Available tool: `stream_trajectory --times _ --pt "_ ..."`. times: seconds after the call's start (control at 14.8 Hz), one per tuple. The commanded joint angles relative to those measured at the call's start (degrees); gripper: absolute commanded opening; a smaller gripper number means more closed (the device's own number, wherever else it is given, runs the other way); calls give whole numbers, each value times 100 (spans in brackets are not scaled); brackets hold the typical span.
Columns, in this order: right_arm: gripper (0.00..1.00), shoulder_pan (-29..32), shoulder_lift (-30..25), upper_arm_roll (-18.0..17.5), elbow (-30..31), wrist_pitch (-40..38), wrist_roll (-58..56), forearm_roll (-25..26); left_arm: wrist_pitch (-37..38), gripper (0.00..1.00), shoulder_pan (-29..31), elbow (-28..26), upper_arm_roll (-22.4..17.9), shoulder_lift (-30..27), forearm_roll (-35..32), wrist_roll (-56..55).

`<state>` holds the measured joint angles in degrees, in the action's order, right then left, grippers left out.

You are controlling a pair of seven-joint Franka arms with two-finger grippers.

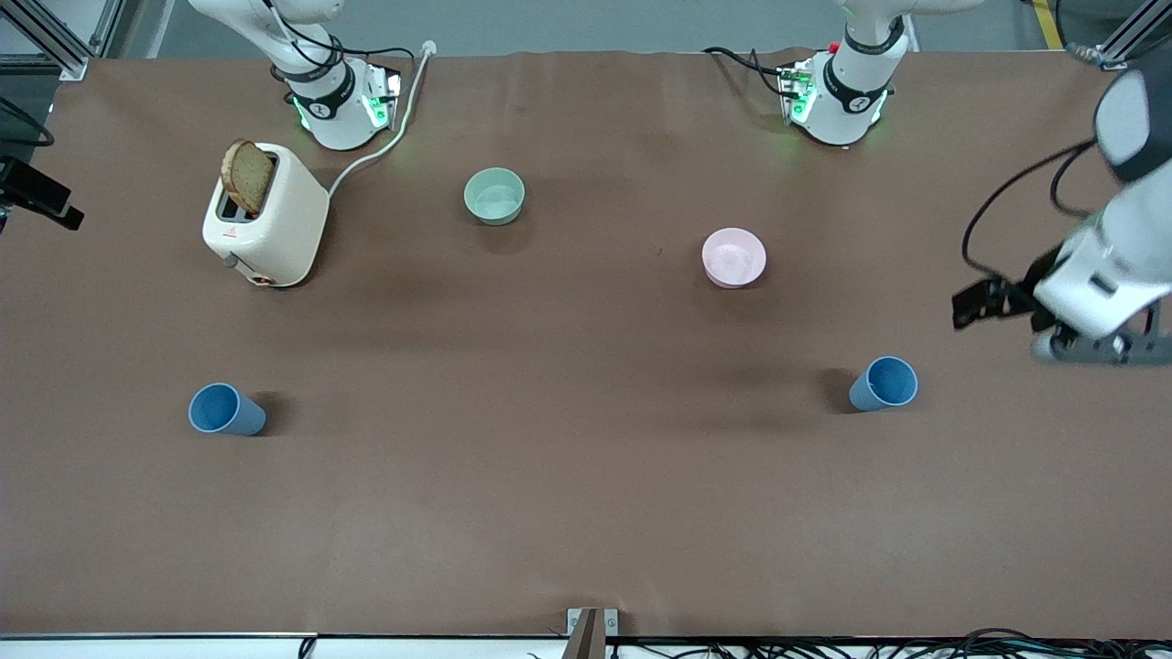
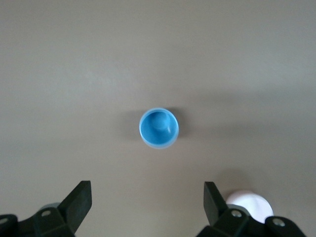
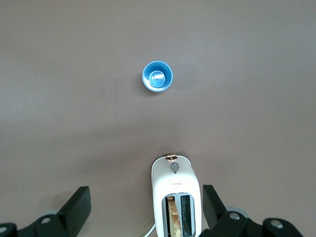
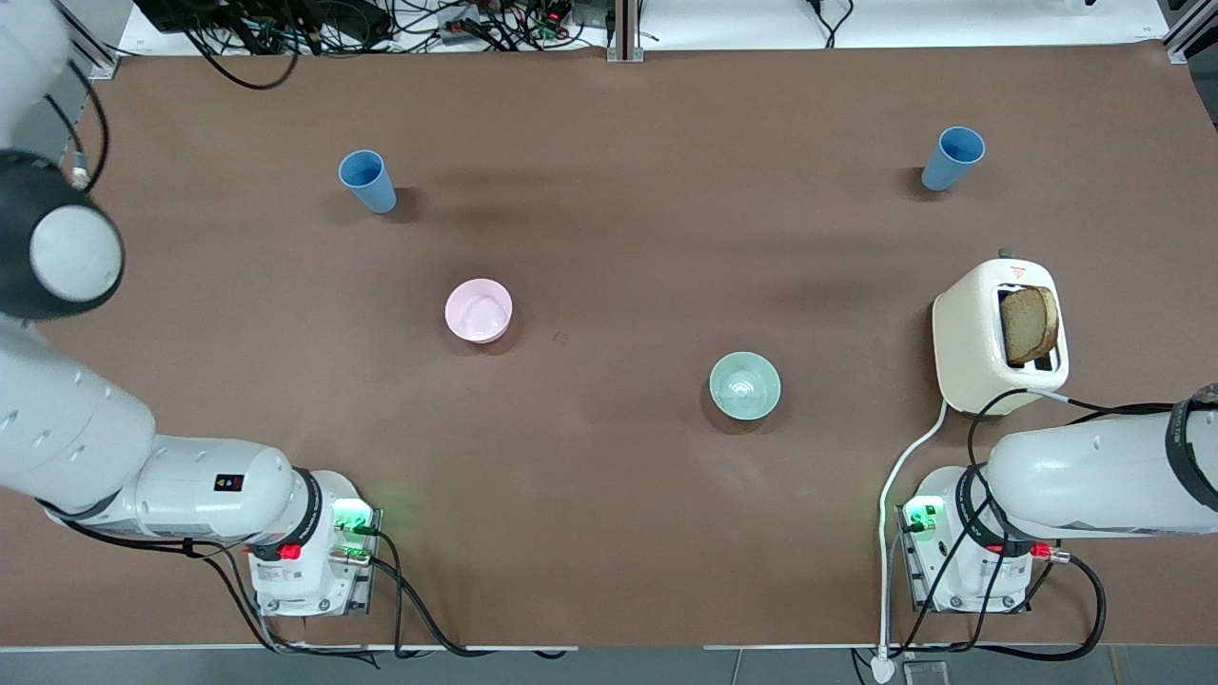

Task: Stack blue cups with both arms
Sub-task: 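Reach the left and right grippers toward the two blue cups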

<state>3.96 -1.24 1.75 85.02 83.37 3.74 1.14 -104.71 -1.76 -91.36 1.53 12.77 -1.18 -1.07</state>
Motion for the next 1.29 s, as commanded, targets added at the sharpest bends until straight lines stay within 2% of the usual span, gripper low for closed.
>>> stream_trajectory --times 0.0,0.07,0.2,0.41,0.61,0.81,1.08,1.22 --pt "100 78 89 -25 49 414 -102 -52 -1344 100 158 -801 -4 235 -93 55" --pt "100 131 211 -25 84 556 -233 -53 -1768 100 167 -1039 -4 322 -93 63" --pt "100 393 755 -25 102 836 -793 -105 -1834 100 176 -1086 -4 489 -102 63" --pt "100 684 1415 -34 610 2073 -1340 -114 -2009 100 395 -1147 14 770 -93 257" --pt "100 659 1890 -34 1234 3366 -1368 -114 -2106 100 413 -1200 14 920 -93 266" --pt "100 597 2215 -43 1762 4465 -1368 -114 -2290 94 492 -1270 22 1104 -93 266" --pt "100 597 2611 -52 1851 4820 -1595 -105 -2335 86 483 -1357 66 1377 -5 274" --pt "100 606 2716 -52 1860 4846 -1614 -105 -2326 75 492 -1481 137 1387 -5 283"
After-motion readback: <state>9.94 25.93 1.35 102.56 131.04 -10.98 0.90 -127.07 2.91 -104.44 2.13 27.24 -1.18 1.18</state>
